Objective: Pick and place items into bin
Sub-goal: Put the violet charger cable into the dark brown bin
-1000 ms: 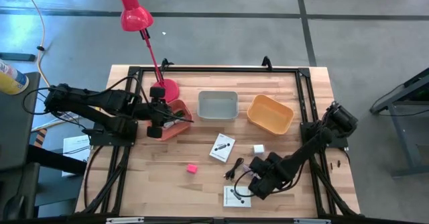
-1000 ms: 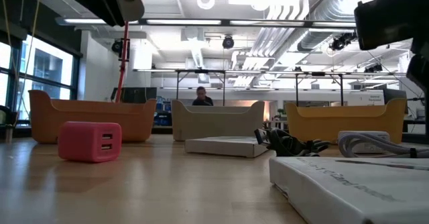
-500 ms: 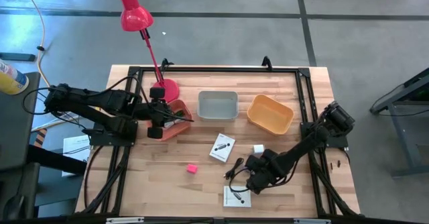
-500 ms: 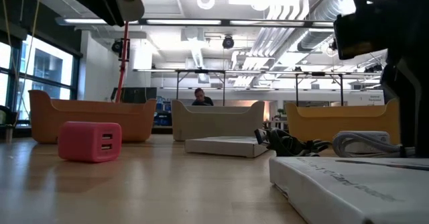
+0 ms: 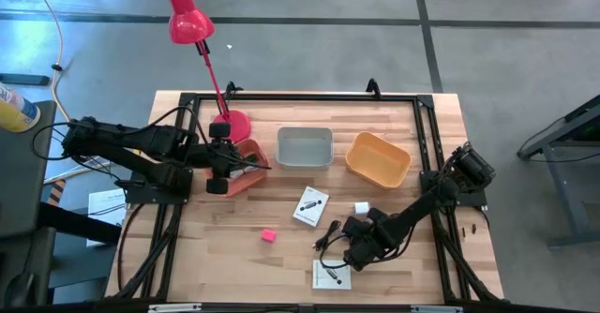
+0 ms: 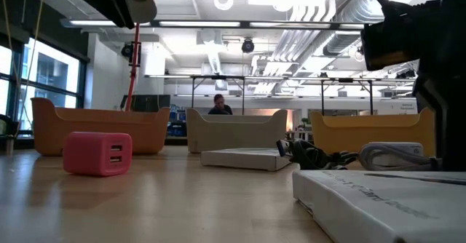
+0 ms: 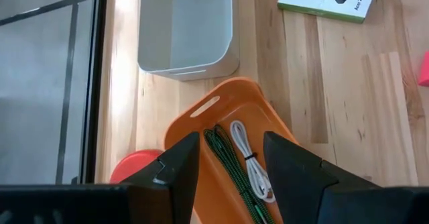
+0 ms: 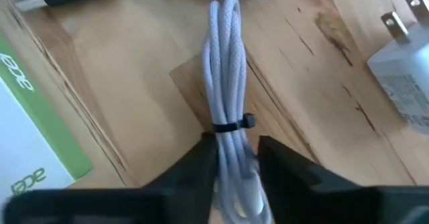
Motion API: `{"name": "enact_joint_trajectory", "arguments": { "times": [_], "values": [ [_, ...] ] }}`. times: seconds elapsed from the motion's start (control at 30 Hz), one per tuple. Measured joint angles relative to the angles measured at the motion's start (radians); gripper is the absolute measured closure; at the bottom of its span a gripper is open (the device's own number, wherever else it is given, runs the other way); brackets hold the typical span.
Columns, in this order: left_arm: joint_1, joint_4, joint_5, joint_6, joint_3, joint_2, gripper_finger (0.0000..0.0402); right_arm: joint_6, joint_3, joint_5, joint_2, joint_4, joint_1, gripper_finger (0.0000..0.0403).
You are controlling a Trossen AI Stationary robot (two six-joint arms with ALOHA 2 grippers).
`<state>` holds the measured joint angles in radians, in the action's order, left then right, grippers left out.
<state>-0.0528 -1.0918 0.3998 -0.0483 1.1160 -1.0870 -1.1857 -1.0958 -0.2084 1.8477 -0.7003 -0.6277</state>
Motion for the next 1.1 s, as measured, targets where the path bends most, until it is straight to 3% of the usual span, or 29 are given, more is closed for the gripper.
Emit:
{"name": "enact_joint_trajectory", "arguments": {
  "times": [0.2, 0.5, 0.83, 1.1],
  "values": [
    [0.0, 0.0, 0.0, 0.001, 0.0, 0.0, 0.025, 0.008, -0.003, -0.018, -0.002, 0.031, 0.0, 0.039],
    [0.0, 0.0, 0.0, 0.001, 0.0, 0.0, 0.025, 0.008, -0.003, -0.034, -0.002, 0.054, 0.0, 0.0341],
    [0.0, 0.0, 0.0, 0.001, 0.0, 0.0, 0.025, 0.023, -0.003, -0.043, -0.004, 0.062, 0.0, 0.0386],
    [0.0, 0.0, 0.0, 0.005, 0.0, 0.0, 0.025, 0.023, -0.003, -0.039, -0.005, 0.062, 0.0, 0.0368]
  ]
}}
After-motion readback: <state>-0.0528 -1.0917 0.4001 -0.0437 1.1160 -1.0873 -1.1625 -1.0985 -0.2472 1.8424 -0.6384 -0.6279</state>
